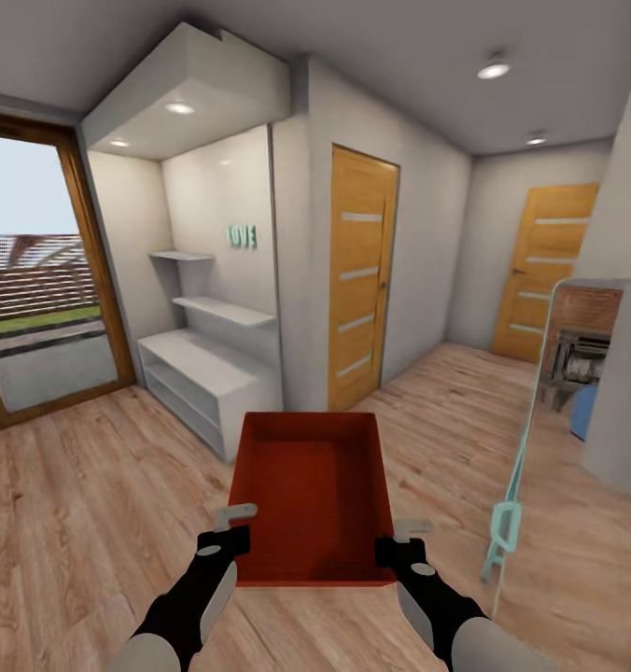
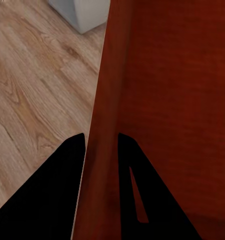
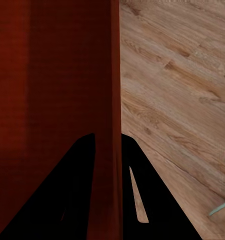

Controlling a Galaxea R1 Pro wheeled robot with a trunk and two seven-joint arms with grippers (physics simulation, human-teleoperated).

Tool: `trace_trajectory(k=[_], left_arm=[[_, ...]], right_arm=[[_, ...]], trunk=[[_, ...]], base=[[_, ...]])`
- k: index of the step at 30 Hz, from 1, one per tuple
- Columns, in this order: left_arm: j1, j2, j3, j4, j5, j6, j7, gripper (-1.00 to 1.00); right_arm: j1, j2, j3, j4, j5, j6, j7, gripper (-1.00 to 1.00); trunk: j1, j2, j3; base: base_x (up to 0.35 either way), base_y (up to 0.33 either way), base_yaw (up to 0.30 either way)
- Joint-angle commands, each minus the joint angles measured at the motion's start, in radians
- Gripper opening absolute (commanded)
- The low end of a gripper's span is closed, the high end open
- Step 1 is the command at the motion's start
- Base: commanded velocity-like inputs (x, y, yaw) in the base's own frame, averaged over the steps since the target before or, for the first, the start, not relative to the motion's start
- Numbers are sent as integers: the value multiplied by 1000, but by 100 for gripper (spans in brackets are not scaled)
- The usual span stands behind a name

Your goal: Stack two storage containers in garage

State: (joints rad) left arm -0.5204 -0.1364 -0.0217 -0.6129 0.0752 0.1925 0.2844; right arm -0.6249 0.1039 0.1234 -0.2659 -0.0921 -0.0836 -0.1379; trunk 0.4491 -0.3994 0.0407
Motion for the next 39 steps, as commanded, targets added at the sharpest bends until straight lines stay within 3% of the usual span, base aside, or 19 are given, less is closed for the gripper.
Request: trace_trajectory(k=[1, 17, 39], left_arm=[[0, 20, 17, 0, 17, 5, 10, -100], [0, 20, 17, -1, 17, 5, 10, -100], [-1, 20, 17, -1, 17, 5, 10, -100]], right_arm=[[-1, -10, -7, -3, -2, -27, -5, -100], [-1, -9, -6, -3, -2, -23, -2, -100], [-1, -9, -5, -3, -1, -21, -2, -100]], trunk=[[1, -1, 0], [1, -1, 0], [1, -1, 0]], base=[[322, 71, 0], [322, 71, -8], [322, 71, -229]])
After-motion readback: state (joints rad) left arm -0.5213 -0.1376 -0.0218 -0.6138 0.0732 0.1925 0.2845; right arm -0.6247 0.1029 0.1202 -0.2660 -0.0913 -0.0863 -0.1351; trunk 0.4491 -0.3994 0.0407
